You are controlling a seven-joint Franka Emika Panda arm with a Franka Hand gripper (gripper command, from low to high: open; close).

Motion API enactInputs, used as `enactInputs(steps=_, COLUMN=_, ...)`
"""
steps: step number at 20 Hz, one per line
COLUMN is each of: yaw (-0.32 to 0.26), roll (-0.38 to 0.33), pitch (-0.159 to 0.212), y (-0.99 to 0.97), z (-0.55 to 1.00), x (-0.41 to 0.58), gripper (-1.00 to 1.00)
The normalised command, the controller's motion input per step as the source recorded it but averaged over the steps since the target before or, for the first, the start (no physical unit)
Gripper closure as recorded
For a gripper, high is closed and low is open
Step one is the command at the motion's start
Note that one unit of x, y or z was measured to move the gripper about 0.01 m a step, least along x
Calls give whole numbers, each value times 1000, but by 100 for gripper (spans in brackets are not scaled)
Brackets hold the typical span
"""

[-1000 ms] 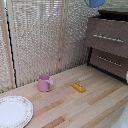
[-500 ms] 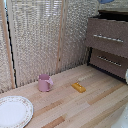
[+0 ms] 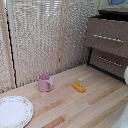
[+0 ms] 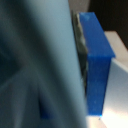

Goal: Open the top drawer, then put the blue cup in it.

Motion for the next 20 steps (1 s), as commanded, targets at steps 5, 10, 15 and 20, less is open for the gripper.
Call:
enactInputs(steps=5, yaw=-15, roll=84, pitch=-5, y=-166, z=-183, x=-117, gripper=100)
enactInputs(steps=10, yaw=-8, roll=142, pitch=0, y=45, z=-141, x=-318, gripper=100)
enactInputs(steps=15, yaw=-6, roll=158, pitch=0, y=116, z=-125, x=-215, gripper=100)
enactInputs(steps=20, yaw=-66, roll=-21, pitch=-125, y=6, z=335, x=202, gripper=-100)
